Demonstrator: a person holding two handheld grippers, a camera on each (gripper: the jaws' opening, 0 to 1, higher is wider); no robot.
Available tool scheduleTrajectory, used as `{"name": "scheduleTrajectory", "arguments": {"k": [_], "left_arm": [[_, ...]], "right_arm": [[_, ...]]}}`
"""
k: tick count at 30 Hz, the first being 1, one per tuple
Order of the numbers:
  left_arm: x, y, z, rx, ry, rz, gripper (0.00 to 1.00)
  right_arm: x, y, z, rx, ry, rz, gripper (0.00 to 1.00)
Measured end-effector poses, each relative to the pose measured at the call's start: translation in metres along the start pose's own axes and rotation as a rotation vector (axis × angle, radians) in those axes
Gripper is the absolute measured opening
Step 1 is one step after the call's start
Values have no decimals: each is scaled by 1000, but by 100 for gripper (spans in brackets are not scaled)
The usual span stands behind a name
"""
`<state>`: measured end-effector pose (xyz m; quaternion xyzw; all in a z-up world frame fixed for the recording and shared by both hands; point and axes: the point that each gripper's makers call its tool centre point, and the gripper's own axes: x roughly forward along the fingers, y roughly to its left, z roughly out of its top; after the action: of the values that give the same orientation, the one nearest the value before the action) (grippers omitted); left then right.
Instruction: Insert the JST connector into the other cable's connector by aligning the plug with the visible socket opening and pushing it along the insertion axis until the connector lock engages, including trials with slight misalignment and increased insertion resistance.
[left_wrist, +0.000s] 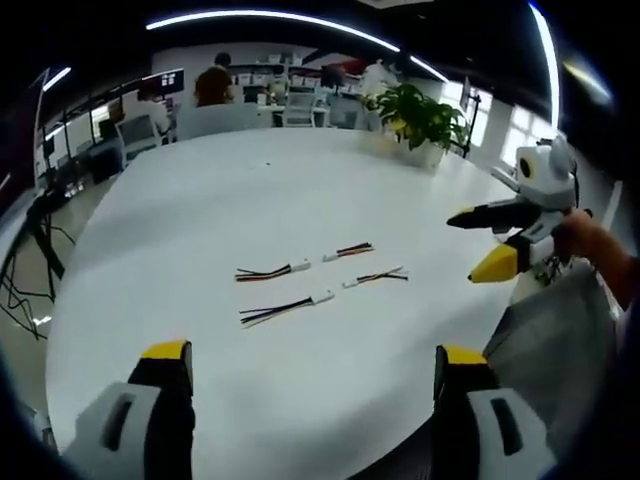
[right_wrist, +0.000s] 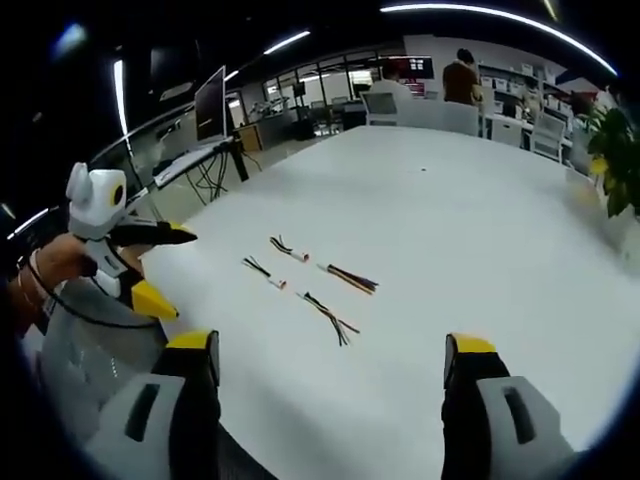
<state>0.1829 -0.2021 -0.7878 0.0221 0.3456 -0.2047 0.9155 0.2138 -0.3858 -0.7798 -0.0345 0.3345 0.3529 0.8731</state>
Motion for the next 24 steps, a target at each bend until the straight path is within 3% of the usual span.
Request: {"name": "scheduleTrajectory", "arguments": {"k": [24], "left_arm": [[4,-5,11,22,-6,-14,99]], "right_arm": [[5,-9,22,-5,-59,1,90]]}}
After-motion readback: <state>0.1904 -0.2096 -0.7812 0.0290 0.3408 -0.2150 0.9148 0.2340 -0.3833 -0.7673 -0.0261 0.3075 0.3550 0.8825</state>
